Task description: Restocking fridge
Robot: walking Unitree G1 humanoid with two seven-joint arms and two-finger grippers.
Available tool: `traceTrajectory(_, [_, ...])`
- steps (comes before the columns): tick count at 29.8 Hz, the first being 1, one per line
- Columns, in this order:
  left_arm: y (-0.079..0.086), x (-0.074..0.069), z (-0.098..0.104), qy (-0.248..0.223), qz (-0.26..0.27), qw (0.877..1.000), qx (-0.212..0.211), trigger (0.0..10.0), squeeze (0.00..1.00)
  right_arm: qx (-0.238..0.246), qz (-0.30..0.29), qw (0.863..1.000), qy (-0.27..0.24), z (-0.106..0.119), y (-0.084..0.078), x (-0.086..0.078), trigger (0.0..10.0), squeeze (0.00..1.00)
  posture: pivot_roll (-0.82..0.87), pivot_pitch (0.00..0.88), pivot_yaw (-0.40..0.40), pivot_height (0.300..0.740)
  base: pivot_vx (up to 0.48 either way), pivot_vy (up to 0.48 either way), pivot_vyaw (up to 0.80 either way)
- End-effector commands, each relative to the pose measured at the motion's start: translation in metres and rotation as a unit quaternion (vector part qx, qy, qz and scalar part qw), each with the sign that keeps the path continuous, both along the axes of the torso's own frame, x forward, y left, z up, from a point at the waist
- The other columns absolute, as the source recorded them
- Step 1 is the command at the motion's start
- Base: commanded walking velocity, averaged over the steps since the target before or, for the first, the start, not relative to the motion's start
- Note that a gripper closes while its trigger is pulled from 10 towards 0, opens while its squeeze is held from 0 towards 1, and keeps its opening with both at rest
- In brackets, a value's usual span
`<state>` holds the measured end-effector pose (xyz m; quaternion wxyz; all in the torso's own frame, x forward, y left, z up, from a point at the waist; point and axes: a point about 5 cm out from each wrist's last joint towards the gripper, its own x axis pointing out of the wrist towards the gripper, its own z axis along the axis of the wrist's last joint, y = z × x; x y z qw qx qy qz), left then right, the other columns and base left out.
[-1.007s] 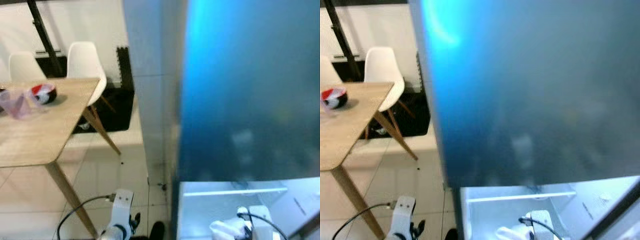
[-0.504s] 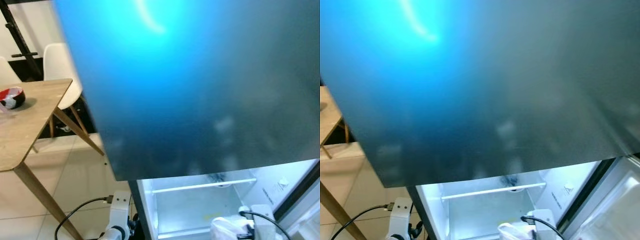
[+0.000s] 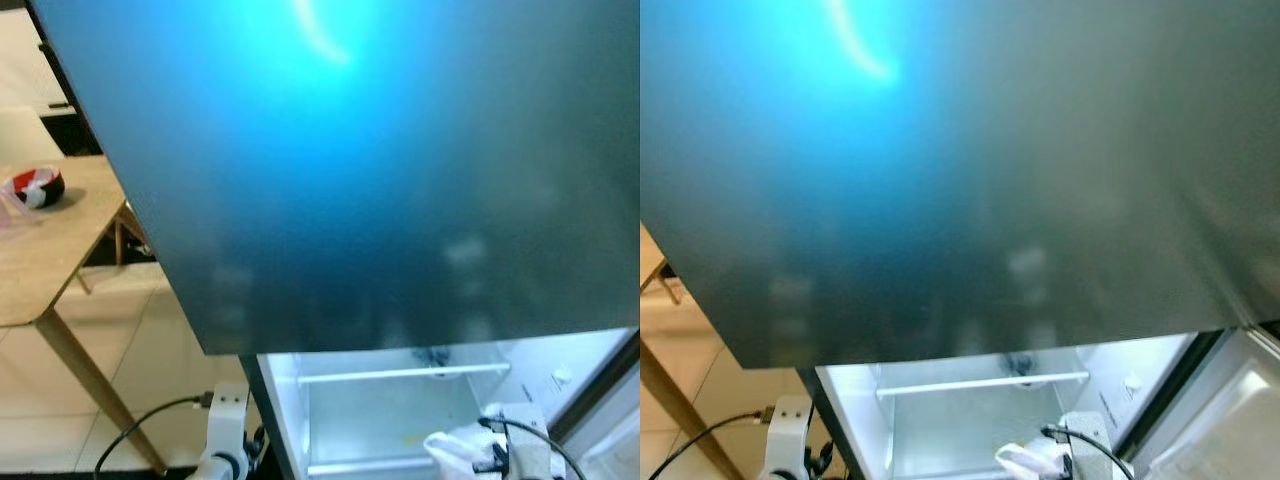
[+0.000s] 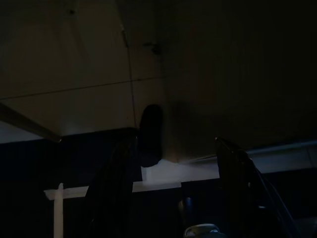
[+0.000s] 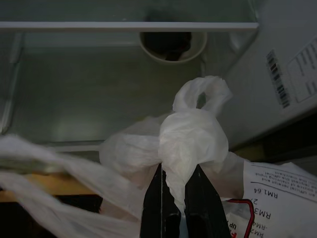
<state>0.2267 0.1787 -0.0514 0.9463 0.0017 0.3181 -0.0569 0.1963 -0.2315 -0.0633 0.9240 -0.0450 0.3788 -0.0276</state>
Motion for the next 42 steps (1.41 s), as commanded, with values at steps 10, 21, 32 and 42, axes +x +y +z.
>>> traceTrajectory(10, [0.015, -0.030, -0.013, 0.005, 0.050, 0.999, -0.002, 10.0, 0.00, 0.000, 0.024, 0.999, 0.025, -0.006, 0.003, -0.008, 10.0, 0.00, -0.06, 0.039, 0.001, 0.740, 0.000, 0.000, 0.00])
traceTrajectory(21, [0.031, -0.097, -0.044, 0.130, 0.054, 0.990, 0.027, 10.0, 0.00, -0.004, 0.018, 0.996, 0.087, -0.020, 0.000, -0.035, 10.0, 0.00, -0.04, 0.052, 0.015, 0.740, 0.000, 0.000, 0.00])
traceTrajectory(32, [0.034, -0.092, -0.042, 0.138, 0.027, 0.990, 0.024, 10.0, 0.00, -0.003, 0.010, 0.995, 0.098, -0.024, 0.002, -0.045, 10.0, 0.00, -0.04, 0.054, 0.027, 0.740, 0.000, -0.244, 0.00])
traceTrajectory(42, [0.040, -0.091, -0.042, 0.144, 0.032, 0.989, 0.030, 10.0, 0.00, -0.005, 0.010, 0.995, 0.097, -0.024, 0.002, -0.045, 10.0, 0.00, -0.04, 0.056, 0.013, 0.740, 0.000, -0.192, 0.00])
